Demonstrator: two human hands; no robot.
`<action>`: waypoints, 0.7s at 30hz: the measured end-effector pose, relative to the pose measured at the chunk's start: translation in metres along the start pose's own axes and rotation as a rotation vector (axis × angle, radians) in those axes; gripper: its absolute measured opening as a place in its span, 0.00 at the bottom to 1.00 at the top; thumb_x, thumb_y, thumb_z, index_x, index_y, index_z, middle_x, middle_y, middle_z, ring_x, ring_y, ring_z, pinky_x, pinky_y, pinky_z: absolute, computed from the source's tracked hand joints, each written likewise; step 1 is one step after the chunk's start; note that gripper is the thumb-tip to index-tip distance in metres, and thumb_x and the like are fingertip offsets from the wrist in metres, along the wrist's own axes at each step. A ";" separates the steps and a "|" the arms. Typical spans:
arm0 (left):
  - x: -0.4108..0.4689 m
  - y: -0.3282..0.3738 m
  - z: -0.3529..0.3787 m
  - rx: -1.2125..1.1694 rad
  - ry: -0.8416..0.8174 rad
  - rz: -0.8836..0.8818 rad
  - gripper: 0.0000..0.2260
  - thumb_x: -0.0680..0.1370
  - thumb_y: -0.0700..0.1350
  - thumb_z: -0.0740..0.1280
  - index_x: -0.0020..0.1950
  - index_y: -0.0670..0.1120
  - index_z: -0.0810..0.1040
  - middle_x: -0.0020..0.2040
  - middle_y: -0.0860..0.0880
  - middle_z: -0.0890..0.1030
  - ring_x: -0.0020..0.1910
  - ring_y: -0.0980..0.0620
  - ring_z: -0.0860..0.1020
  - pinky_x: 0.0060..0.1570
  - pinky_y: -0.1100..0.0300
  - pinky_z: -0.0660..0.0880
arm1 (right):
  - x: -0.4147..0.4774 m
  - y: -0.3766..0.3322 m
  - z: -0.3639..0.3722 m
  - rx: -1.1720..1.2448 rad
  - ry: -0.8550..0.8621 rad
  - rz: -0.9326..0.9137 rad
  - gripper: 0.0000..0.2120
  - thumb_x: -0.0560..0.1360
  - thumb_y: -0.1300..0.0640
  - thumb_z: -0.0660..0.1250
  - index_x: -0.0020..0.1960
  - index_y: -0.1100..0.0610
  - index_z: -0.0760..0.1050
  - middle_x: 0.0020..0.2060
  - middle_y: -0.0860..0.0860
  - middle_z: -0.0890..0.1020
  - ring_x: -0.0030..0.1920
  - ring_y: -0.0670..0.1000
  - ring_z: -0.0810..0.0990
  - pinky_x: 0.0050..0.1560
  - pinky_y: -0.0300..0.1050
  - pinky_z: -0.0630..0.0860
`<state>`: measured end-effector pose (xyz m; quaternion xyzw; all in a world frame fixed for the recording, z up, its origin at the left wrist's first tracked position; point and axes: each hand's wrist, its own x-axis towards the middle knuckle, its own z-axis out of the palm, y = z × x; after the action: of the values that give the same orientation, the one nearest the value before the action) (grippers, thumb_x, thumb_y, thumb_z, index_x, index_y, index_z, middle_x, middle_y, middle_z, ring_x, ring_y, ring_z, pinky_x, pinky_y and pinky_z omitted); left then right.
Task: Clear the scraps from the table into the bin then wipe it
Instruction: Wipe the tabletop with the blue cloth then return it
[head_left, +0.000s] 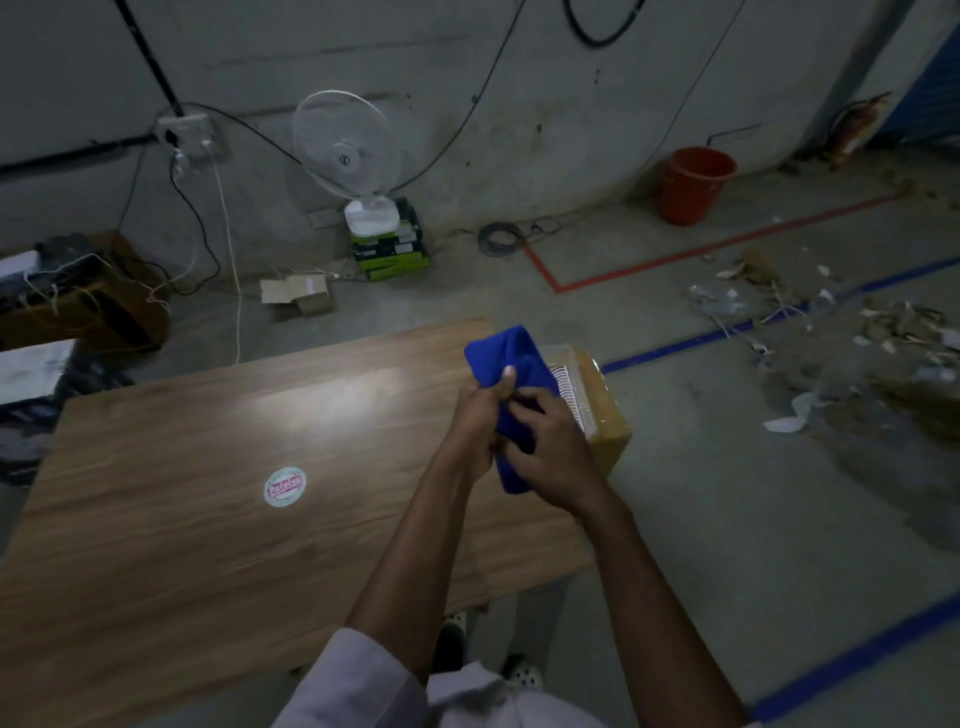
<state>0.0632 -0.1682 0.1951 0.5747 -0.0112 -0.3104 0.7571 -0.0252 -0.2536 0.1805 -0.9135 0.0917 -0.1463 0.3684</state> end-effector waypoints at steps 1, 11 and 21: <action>0.001 0.001 -0.007 -0.027 -0.020 -0.020 0.16 0.83 0.47 0.67 0.64 0.36 0.77 0.55 0.39 0.84 0.54 0.40 0.83 0.50 0.51 0.82 | -0.003 0.003 -0.009 0.099 0.067 -0.004 0.18 0.77 0.56 0.74 0.66 0.54 0.81 0.64 0.48 0.79 0.63 0.47 0.76 0.65 0.53 0.76; -0.006 0.014 -0.003 -0.071 -0.003 -0.024 0.16 0.81 0.47 0.70 0.66 0.44 0.74 0.60 0.41 0.83 0.56 0.41 0.84 0.49 0.48 0.83 | -0.006 0.009 -0.021 0.775 0.214 0.418 0.17 0.76 0.55 0.76 0.63 0.58 0.80 0.56 0.50 0.86 0.59 0.53 0.84 0.53 0.46 0.83; 0.010 0.032 -0.026 0.364 -0.164 0.054 0.10 0.76 0.48 0.76 0.50 0.44 0.80 0.51 0.41 0.85 0.50 0.43 0.83 0.49 0.46 0.77 | -0.021 0.032 -0.041 1.219 -0.037 0.645 0.19 0.78 0.55 0.71 0.66 0.60 0.74 0.63 0.60 0.82 0.59 0.60 0.84 0.54 0.54 0.81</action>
<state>0.0954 -0.1461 0.2112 0.6743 -0.1441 -0.3286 0.6454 -0.0607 -0.2969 0.1820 -0.4729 0.2539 -0.0394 0.8429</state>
